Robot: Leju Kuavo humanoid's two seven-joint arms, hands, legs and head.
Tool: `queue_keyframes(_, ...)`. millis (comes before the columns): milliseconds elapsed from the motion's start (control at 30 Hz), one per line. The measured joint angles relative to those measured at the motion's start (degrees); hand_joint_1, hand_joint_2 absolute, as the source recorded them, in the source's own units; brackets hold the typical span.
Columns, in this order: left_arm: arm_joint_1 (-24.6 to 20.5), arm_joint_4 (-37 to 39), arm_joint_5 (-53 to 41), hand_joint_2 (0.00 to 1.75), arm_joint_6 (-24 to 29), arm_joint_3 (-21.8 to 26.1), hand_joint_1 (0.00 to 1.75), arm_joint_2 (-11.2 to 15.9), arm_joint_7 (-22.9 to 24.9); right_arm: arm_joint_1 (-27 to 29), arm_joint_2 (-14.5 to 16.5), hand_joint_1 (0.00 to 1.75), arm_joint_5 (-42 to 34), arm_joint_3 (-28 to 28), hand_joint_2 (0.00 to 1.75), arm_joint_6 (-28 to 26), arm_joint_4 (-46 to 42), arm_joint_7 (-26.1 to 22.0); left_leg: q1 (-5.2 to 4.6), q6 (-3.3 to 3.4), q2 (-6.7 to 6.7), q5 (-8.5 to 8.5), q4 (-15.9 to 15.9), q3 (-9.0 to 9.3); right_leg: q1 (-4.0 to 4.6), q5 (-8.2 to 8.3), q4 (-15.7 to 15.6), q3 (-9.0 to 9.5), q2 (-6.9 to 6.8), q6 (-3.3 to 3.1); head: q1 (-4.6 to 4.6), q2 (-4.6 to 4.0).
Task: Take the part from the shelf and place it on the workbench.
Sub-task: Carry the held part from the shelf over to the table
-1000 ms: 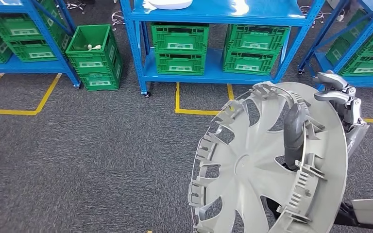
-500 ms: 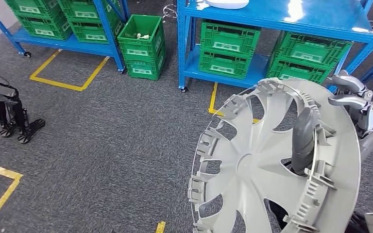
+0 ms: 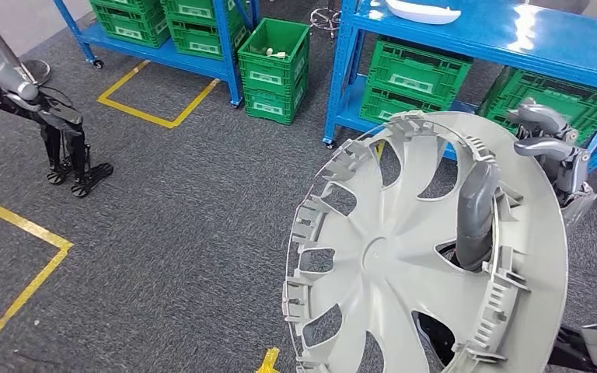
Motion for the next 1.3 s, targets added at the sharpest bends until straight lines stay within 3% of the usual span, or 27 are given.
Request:
queue_keyframes(67, -0.08, 0.01, 0.67, 1.75, 0.19, -0.07, 0.0, 0.15, 0.56, -0.66, -0.11, 1.75, -0.43, 0.48, 1.75, 0.0, -0.03, -0.26, 0.11, 0.88, -1.46, 0.35, -0.24, 0.0, -0.23, -2.37, 2.88, -1.05, 2.55, 0.34, 0.34, 0.0)
queue_keyframes(133, -0.21, 0.02, 2.09, 1.75, 0.54, -0.05, 0.0, 0.2, 0.91, -1.08, -0.33, 1.75, -0.98, 0.81, 1.75, -0.01, -0.03, -0.4, -0.07, 1.46, -2.96, 0.56, -0.26, -0.1, -0.17, -6.27, 10.24, -4.16, 5.47, 0.21, 1.07, 0.0)
queue_keyframes(167, -0.23, 0.02, 3.06, 1.75, 0.76, -0.04, 0.0, 0.24, 1.0, -1.29, -0.51, 1.75, -1.3, 0.99, 1.75, -0.02, 0.01, -0.36, -0.28, 1.67, -3.78, 0.64, -0.25, -0.14, -0.04, -7.68, 14.06, -5.92, 5.98, 0.04, 1.43, 0.0)
queue_keyframes(200, -0.19, 0.03, 3.99, 1.75, 0.95, -0.03, 0.0, 0.26, 1.01, -1.6, -0.69, 1.75, -1.64, 1.2, 1.75, -0.02, 0.08, -0.23, -0.53, 1.81, -4.65, 0.69, -0.24, -0.14, 0.11, -8.08, 16.43, -7.12, 6.19, -0.19, 1.72, 0.0)
queue_keyframes(233, -0.13, 0.04, 4.69, 1.75, 1.09, -0.03, 0.0, 0.26, 0.97, -2.03, -0.87, 1.75, -2.07, 1.49, 1.75, -0.02, 0.17, -0.08, -0.75, 1.93, -5.53, 0.75, -0.23, -0.12, 0.29, -7.26, 16.64, -7.43, 6.34, -0.54, 1.89, 0.0)
queue_keyframes(267, -0.08, 0.05, 5.09, 1.75, 1.16, -0.03, 0.0, 0.27, 0.91, -2.58, -0.99, 1.75, -2.64, 1.8, 1.75, -0.02, 0.26, 0.07, -0.96, 1.99, -6.37, 0.8, -0.22, -0.05, 0.51, -5.39, 14.57, -6.71, 6.61, -0.97, 1.99, 0.0)
queue_keyframes(333, -0.14, 0.05, 5.19, 1.75, 1.18, -0.02, 0.0, 0.25, 0.76, -3.96, -1.16, 1.75, -4.15, 2.36, 1.75, -0.02, 0.4, 0.16, -1.22, 2.0, -7.85, 0.94, -0.2, 0.0, 0.86, -0.96, 7.07, -3.66, 8.82, -2.09, 2.02, 0.0)
queue_keyframes(367, -0.31, 0.04, 5.07, 1.75, 1.17, -0.02, 0.0, 0.23, 0.71, -4.59, -1.21, 1.75, -4.99, 2.56, 1.75, -0.02, 0.44, 0.06, -1.24, 1.93, -8.5, 1.04, -0.14, -0.14, 0.94, 0.36, 3.89, -2.38, 10.04, -2.55, 1.86, 0.0)
queue_keyframes(433, -0.69, 0.02, 4.55, 1.75, 1.11, -0.01, 0.0, 0.2, 0.73, -5.81, -1.33, 1.75, -6.96, 3.02, 1.75, -0.01, 0.6, -0.61, -1.05, 1.46, -9.74, 1.41, -0.08, -0.78, 1.05, 0.74, 1.11, -1.31, 11.15, -3.07, 1.89, 0.0)
queue_keyframes(467, -0.84, 0.02, 4.23, 1.75, 1.08, -0.01, 0.0, 0.24, 0.8, -6.4, -1.39, 1.75, -8.05, 3.28, 1.75, 0.01, 0.74, -1.12, -1.01, 1.16, -10.4, 1.62, -0.1, -1.09, 1.03, 0.82, 0.55, -1.2, 10.52, -3.07, 1.96, 0.0)
queue_keyframes(500, -0.92, 0.0, 3.9, 1.75, 1.04, -0.01, 0.0, 0.34, 0.92, -7.07, -1.44, 1.75, -9.07, 3.53, 1.75, 0.02, 0.91, -1.66, -1.07, 0.9, -10.16, 1.63, 0.01, -1.32, 0.94, 0.96, 0.11, -1.02, 9.75, -3.03, 2.13, 0.0)
queue_keyframes(567, -1.33, -0.04, 3.48, 1.75, 1.01, -0.02, 0.0, 0.57, 1.25, -8.09, -1.46, 1.75, -10.2, 3.9, 1.75, 0.04, 1.17, -2.49, -1.27, 0.25, -7.03, 0.03, 2.19, -2.55, 0.62, 1.45, -0.83, -0.61, 8.18, -3.07, 1.6, 0.0)
queue_keyframes(633, -1.89, -0.06, 3.57, 1.75, 1.05, -0.01, 0.0, 0.7, 1.59, -8.61, -1.49, 1.75, -10.4, 4.31, 1.75, 0.08, 1.28, -2.91, -0.72, -0.66, -3.8, -3.53, 8.55, -5.76, 0.56, 1.61, -1.18, -0.42, 6.45, -3.11, 0.85, 0.0)
queue_keyframes(700, -2.03, -0.04, 4.15, 1.75, 1.15, 0.02, 0.0, 0.74, 1.44, -8.93, -1.56, 1.75, -10.6, 4.84, 1.75, 0.17, 1.48, -3.13, 0.24, -1.59, -3.51, -5.72, 14.75, -8.85, 0.47, 1.5, -1.11, -0.43, 4.74, -2.96, 0.45, 0.0)
queue_keyframes(733, -1.96, -0.04, 4.57, 1.75, 1.25, 0.04, 0.0, 0.74, 1.09, -9.07, -1.58, 1.75, -10.82, 5.06, 1.75, 0.27, 1.62, -3.41, 0.65, -2.02, -3.46, -5.33, 15.37, -9.14, 0.35, 1.38, -1.02, -0.42, 3.95, -2.77, 0.31, 0.0)
queue_keyframes(800, -1.84, -0.04, 5.67, 1.75, 1.64, 0.28, 0.0, 0.72, 0.12, -9.35, -1.57, 1.75, -11.57, 5.37, 1.75, 0.75, 1.82, -4.53, 1.23, -2.83, -2.15, -1.82, 9.88, -6.17, 0.0, 0.9, -0.55, -0.32, 2.48, -2.08, 0.12, 0.0)
queue_keyframes(833, -1.84, -0.06, 6.29, 1.75, 1.9, 0.47, 0.0, 0.59, -0.39, -9.48, -1.57, 1.75, -12.16, 5.5, 1.75, 1.15, 1.85, -5.16, 1.21, -3.05, -0.34, -0.39, 6.18, -4.15, -0.03, 0.56, -0.22, -0.27, 1.88, -1.61, -0.06, 0.0)
queue_keyframes(900, -1.8, -0.05, 7.39, 1.75, 2.37, 0.94, 0.0, 0.3, -1.15, -9.89, -1.61, 1.75, -13.99, 5.72, 1.75, 2.26, 1.86, -5.93, 0.99, -2.43, 2.55, 0.9, 1.6, -1.85, 0.15, -0.01, 0.35, -0.18, 0.97, -0.75, -0.22, 0.0)
queue_keyframes(933, -1.73, -0.05, 7.78, 1.75, 2.5, 1.18, 0.0, 0.14, -1.35, -10.06, -1.66, 1.75, -15.16, 5.78, 1.75, 2.89, 1.86, -6.05, 0.78, -1.78, 2.92, 0.64, 1.37, -1.89, 0.27, -0.12, 0.38, -0.11, 0.62, -0.45, -0.19, 0.0)
queue_keyframes(1000, -1.58, -0.02, 8.27, 1.75, 2.69, 1.64, 0.0, 0.06, -1.45, -10.29, -1.83, 1.75, -17.49, 5.84, 1.75, 3.91, 1.86, -5.98, 0.73, -0.51, 1.59, 0.76, 1.31, -2.14, 0.09, -0.27, 0.17, 0.12, 0.06, 0.1, 0.16, 0.0)
queue_keyframes(1067, -1.57, -0.02, 8.58, 1.75, 2.91, 1.9, 0.0, -0.11, -1.44, -10.36, -2.25, 1.75, -19.15, 5.86, 1.75, 4.46, 1.84, -5.85, 0.74, 0.32, -0.11, 0.94, 1.21, -2.18, -0.21, -2.08, 1.94, -0.42, 2.12, 0.49, 0.62, 0.0)
queue_keyframes(1133, -1.63, -0.02, 8.73, 1.75, 3.11, 2.13, 0.0, -0.34, -1.44, -10.36, -2.81, 1.75, -19.87, 5.9, 1.75, 4.69, 1.77, -5.81, 0.54, 0.97, -1.87, 1.1, 1.17, -2.18, -0.16, -6.06, 8.64, -3.13, 5.23, 0.37, 1.43, 0.0)
queue_keyframes(1200, -1.61, -0.01, 8.77, 1.75, 3.19, 2.42, 0.0, -0.53, -1.45, -10.24, -3.26, 1.75, -20.15, 5.96, 1.75, 4.73, 1.74, -5.8, 0.07, 1.43, -3.84, 1.21, 1.18, -2.17, 0.21, -8.99, 16.43, -6.75, 6.17, -0.15, 2.09, 0.0)
queue_keyframes(1233, -1.56, -0.01, 8.78, 1.75, 3.2, 2.55, 0.0, -0.62, -1.45, -10.18, -3.44, 1.75, -20.25, 5.98, 1.75, 4.73, 1.74, -5.8, -0.18, 1.57, -4.91, 1.27, 1.18, -2.15, 0.42, -8.88, 17.97, -7.65, 6.29, -0.52, 2.28, 0.0)
queue_keyframes(1267, -1.51, 0.0, 8.79, 1.75, 3.2, 2.66, 0.0, -0.68, -1.44, -10.14, -3.6, 1.75, -20.33, 5.98, 1.75, 4.73, 1.74, -5.8, -0.41, 1.67, -5.99, 1.34, 1.19, -2.11, 0.65, -7.54, 17.1, -7.53, 6.49, -0.99, 2.39, 0.0)
queue_keyframes(1300, -1.47, 0.0, 8.79, 1.75, 3.2, 2.75, 0.0, -0.72, -1.44, -10.15, -3.74, 1.75, -20.39, 5.99, 1.75, 4.73, 1.74, -5.8, -0.6, 1.76, -7.04, 1.41, 1.19, -2.02, 0.9, -5.3, 14.03, -6.4, 6.91, -1.55, 2.46, 0.0)
